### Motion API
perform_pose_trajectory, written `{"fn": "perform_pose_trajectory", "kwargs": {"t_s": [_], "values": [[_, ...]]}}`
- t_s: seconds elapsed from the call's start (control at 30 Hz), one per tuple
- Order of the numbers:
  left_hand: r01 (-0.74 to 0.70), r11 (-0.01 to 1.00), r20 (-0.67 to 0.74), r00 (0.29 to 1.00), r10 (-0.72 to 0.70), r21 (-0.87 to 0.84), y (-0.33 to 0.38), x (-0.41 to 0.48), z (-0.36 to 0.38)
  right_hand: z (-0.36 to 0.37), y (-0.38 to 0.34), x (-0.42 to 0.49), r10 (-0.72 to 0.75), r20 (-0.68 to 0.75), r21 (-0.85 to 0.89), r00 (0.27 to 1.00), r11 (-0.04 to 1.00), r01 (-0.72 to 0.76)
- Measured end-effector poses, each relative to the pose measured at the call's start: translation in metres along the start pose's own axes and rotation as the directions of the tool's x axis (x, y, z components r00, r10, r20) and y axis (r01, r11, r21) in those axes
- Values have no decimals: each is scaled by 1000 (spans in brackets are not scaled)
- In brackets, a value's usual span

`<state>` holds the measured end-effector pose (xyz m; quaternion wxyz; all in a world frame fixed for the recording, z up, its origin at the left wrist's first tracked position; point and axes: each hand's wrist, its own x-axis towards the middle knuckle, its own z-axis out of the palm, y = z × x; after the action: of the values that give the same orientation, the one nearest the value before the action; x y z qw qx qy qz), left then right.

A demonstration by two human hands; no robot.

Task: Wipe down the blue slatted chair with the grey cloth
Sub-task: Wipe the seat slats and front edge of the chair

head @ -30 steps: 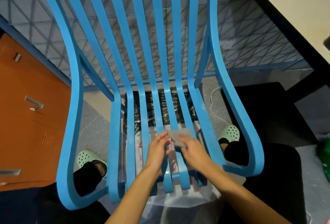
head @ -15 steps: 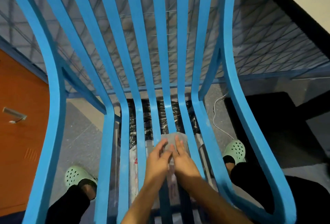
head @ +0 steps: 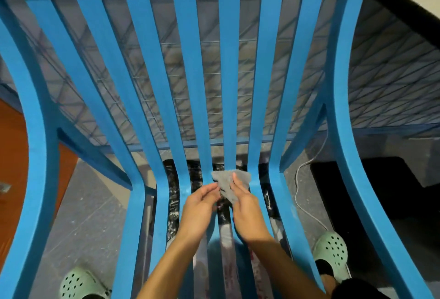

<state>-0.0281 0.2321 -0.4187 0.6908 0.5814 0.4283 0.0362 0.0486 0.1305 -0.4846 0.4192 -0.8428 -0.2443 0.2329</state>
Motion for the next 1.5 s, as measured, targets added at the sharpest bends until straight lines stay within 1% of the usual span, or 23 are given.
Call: {"fn": "perform_pose_trajectory", "kwargs": {"t_s": [0.07, 0.13, 0.27, 0.33, 0.4, 0.47, 0.5, 0.57, 0.63, 0.7, 0.73, 0.8, 0.83, 0.87, 0.9, 1.0, 1.07, 1.13, 1.23, 1.27, 1.33, 1.43, 1.5], "values": [[-48, 999, 4, 999, 48, -8, 6, 0, 4, -18, -19, 2, 37, -87, 301, 996, 954, -9], [-122, 992, 40, 992, 123, -22, 18, -7, 10, -36, -47, 0, 41, -95, 494, 995, 869, 11], [-300, 954, 88, 951, 298, 14, 52, -19, 21, -58, -91, 1, 1, -157, 610, 988, 787, 96], [-462, 875, 49, 886, 461, 146, 70, -24, 23, -72, -111, 1, 6, -202, 653, 979, 746, 130], [-590, 754, 8, 789, 614, 289, 82, -33, 23, -86, -126, 0, -34, -210, 675, 977, 718, 170], [-666, 654, -30, 692, 721, 359, 91, -39, 22, -101, -138, 1, -81, -153, 704, 985, 690, 166], [-712, 585, -39, 621, 783, 390, 96, -38, 19, -108, -143, 3, -92, -117, 722, 989, 676, 148], [-798, 402, -11, 445, 896, 449, 115, -34, 11, -125, -156, 7, -119, -65, 743, 991, 657, 128], [-856, 213, 66, 275, 959, 471, 145, -28, 2, -141, -169, 12, -174, -98, 707, 980, 680, 192], [-854, 10, 177, 119, 977, 520, 183, -26, -4, -156, -179, 18, -193, -180, 658, 964, 705, 264], [-833, -82, 229, 55, 972, 548, 202, -25, -6, -162, -183, 21, -182, -219, 652, 959, 703, 283], [-770, -223, 299, -44, 953, 598, 242, -24, -7, -171, -189, 26, -149, -263, 660, 953, 693, 290], [-733, -278, 329, -79, 941, 620, 262, -22, -7, -174, -191, 29, -136, -277, 658, 951, 695, 291], [-700, -319, 359, -95, 928, 639, 278, -17, -6, -176, -191, 32, -131, -292, 642, 947, 707, 296], [-676, -349, 395, -92, 914, 650, 291, -11, -5, -177, -189, 35, -132, -314, 612, 940, 729, 307], [-640, -389, 484, -31, 874, 662, 302, 13, -1, -177, -183, 46, -154, -386, 460, 910, 822, 335], [-623, -369, 477, 8, 879, 690, 295, 21, -2, -178, -180, 53, -178, -418, 329, 891, 884, 331], [-638, -326, 431, 11, 902, 698, 286, 27, -1, -180, -178, 60, -217, -466, 168, 858, 930, 327], [-671, -280, 427, 61, 902, 687, 266, 27, 2, -180, -180, 67, -272, -494, 12, 826, 948, 319], [-681, -273, 436, 76, 897, 680, 260, 26, 1, -180, -182, 69, -268, -482, 18, 834, 949, 315], [-690, -264, 433, 79, 898, 674, 263, 21, -1, -181, -191, 71, -240, -425, 109, 873, 944, 313], [-693, -255, 377, 26, 926, 675, 287, 21, 1, -184, -196, 77, -191, -401, 263, 896, 913, 313], [-683, -258, 379, 30, 925, 684, 293, 24, 5, -185, -191, 81, -158, -395, 313, 905, 903, 294]]}}
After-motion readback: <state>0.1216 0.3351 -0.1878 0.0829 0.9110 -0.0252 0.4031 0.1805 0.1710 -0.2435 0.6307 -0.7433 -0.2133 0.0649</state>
